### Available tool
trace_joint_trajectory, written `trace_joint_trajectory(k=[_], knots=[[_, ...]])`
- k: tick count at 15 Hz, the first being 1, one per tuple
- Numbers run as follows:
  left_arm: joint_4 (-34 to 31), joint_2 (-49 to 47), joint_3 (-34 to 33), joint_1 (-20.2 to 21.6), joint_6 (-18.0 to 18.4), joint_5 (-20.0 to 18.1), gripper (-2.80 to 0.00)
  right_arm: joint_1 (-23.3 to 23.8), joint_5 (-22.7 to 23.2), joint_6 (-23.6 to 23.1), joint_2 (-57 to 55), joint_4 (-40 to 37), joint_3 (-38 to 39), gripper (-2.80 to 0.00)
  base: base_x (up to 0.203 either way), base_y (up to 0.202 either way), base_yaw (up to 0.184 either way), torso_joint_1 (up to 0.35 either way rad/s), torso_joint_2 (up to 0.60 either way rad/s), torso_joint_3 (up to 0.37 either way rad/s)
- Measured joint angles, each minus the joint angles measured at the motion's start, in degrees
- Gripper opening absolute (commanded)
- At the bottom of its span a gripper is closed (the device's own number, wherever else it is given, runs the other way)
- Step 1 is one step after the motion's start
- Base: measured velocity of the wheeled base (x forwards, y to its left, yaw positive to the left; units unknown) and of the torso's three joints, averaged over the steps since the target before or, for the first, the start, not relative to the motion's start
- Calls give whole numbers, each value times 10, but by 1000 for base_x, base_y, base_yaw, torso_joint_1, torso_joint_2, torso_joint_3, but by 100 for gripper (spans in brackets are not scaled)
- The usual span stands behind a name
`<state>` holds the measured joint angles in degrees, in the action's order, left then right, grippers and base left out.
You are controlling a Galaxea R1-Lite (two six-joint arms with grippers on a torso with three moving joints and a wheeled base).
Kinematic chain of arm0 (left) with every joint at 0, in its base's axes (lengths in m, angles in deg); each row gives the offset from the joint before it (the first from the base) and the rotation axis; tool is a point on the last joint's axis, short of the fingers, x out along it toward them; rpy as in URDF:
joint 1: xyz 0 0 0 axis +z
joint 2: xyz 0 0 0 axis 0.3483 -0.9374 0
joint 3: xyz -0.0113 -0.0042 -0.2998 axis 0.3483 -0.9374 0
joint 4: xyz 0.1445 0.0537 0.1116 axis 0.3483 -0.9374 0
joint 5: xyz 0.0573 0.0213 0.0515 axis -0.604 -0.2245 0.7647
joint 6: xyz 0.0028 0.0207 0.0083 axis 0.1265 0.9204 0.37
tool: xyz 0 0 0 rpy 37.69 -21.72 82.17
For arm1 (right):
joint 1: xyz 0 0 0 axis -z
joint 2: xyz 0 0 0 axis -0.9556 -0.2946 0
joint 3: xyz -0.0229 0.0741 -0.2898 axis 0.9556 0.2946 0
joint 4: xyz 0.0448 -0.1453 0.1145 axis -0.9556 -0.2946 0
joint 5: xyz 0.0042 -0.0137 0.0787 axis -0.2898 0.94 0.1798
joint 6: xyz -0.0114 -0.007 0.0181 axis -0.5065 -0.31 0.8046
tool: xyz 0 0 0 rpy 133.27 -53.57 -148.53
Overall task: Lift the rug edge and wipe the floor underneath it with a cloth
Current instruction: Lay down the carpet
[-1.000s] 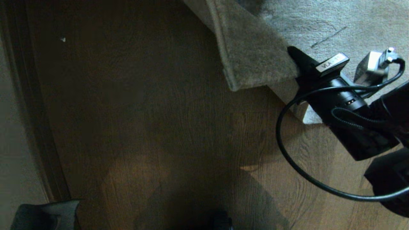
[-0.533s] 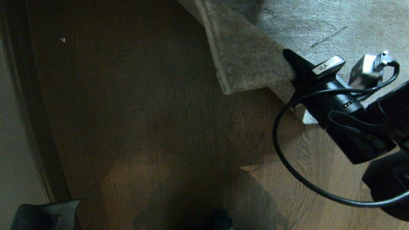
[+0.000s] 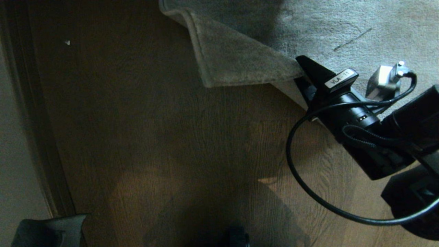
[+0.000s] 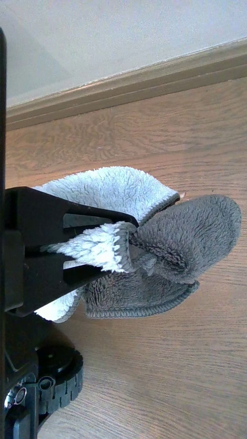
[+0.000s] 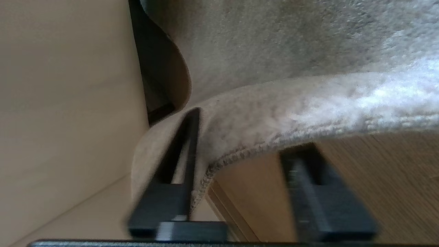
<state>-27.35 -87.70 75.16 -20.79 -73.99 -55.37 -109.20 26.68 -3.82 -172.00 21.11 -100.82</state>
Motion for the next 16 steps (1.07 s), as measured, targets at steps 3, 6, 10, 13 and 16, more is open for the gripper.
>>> trace_joint_trajectory(k=[3,6,10,13,16], knots=[[0,0,0,0,0,0,-280,0,0,-1,-2,0,0,0,0,0,0,0,0,0],[0,0,0,0,0,0,-280,-13,2,0,0,0,13,0,0,0,0,0,0,0],[0,0,0,0,0,0,-280,-50,0,-2,3,1,43,0,0,0,0,0,0,0],[0,0,0,0,0,0,-280,-61,-1,-1,-4,1,48,0,0,0,0,0,0,0],[0,0,0,0,0,0,-280,-69,-8,1,-22,1,55,0,0,0,0,0,0,0]])
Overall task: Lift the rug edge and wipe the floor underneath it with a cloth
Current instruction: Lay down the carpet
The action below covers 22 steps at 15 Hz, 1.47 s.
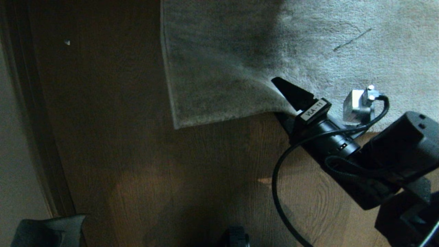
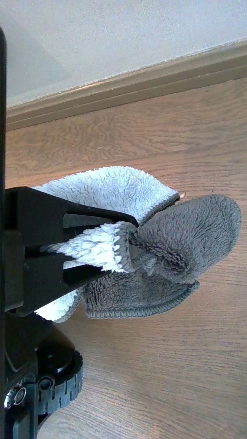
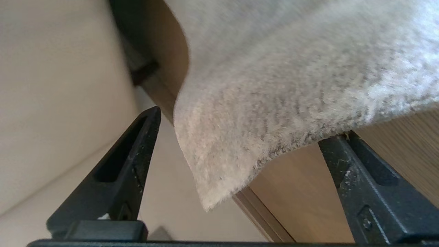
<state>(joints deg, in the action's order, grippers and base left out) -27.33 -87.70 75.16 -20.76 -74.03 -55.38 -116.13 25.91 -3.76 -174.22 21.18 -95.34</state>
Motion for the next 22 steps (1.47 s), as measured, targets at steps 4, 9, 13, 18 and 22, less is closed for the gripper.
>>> trace_joint_trajectory(k=[4,9,13,18,22], knots=[[0,0,0,0,0,0,-280,-11,-29,0,-43,0,2,0,0,0,0,0,0,0],[0,0,0,0,0,0,-280,-13,-43,0,-95,0,-2,0,0,0,0,0,0,0],[0,0,0,0,0,0,-280,-14,-44,-2,-121,0,0,0,0,0,0,0,0,0],[0,0,0,0,0,0,-280,-15,-45,-3,-126,0,19,-280,0,0,0,0,0,0],[0,0,0,0,0,0,-280,-15,-46,-4,-119,0,43,-280,0,0,0,0,0,0]])
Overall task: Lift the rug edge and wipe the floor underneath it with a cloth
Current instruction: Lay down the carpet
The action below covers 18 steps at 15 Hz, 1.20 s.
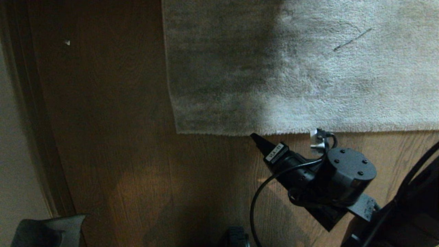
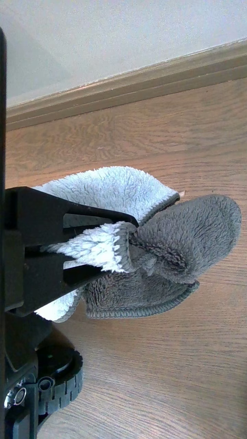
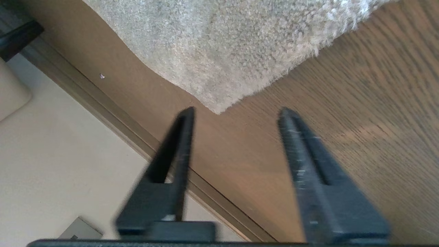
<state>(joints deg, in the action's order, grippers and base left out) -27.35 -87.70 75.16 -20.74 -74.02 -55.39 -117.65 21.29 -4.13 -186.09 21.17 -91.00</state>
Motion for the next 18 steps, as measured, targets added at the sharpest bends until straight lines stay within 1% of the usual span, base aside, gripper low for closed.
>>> trace_joint_trajectory(k=[5,7,9,14,18], knots=[[0,0,0,0,0,0,-280,14,-12,-6,-6,0,-1,-280,0,0,0,0,0,0],[0,0,0,0,0,0,-280,29,-12,-20,-18,0,-3,-280,0,0,0,0,0,0],[0,0,0,0,0,0,-280,47,-11,-21,-28,0,-10,-280,0,0,0,0,0,0],[0,0,0,0,0,0,-280,93,-10,-20,-61,0,-69,-280,0,0,0,0,0,0],[0,0,0,0,0,0,-280,101,-8,-18,-92,0,-124,-280,0,0,0,0,0,0]])
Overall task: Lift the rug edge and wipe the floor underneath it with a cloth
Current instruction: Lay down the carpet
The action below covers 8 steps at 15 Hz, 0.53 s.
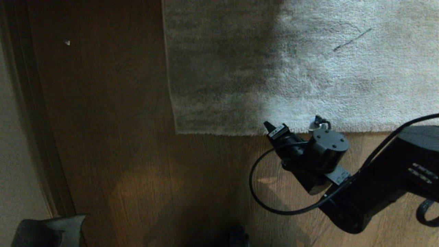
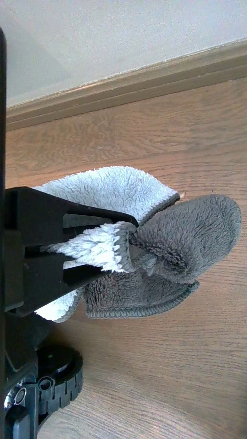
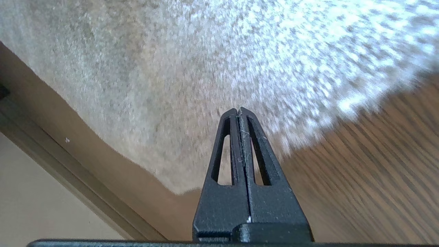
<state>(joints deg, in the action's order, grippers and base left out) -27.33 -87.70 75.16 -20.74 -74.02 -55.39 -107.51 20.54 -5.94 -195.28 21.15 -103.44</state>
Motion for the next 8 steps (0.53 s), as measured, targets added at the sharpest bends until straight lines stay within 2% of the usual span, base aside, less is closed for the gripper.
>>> trace_joint_trajectory(k=[8], knots=[[0,0,0,0,0,0,-280,0,1,0,-59,1,-51,-280,0,0,0,0,0,0]])
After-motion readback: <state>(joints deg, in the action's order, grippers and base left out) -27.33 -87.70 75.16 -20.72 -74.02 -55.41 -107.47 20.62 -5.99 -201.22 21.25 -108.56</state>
